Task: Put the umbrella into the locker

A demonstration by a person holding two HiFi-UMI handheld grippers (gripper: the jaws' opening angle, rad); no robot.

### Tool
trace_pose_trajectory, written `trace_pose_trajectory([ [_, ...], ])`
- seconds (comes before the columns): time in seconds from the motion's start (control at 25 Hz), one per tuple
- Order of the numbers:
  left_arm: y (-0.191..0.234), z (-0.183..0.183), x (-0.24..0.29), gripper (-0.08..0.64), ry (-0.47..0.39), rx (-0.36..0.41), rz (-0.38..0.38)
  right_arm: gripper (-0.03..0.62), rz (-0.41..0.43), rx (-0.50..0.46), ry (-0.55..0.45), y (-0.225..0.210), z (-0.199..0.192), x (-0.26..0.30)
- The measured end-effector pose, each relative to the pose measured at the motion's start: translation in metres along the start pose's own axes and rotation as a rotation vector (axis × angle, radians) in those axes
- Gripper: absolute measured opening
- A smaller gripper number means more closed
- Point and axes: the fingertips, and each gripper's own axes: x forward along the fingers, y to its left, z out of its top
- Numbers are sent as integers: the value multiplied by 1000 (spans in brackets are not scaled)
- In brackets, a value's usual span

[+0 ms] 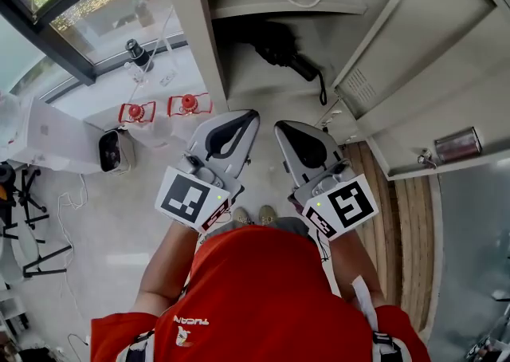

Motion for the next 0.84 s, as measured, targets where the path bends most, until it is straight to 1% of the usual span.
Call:
trace_pose_trajectory([
  [0.84,-8,-1,-10,5,-2,-4,-19,3,5,3,-17,15,2,-8],
])
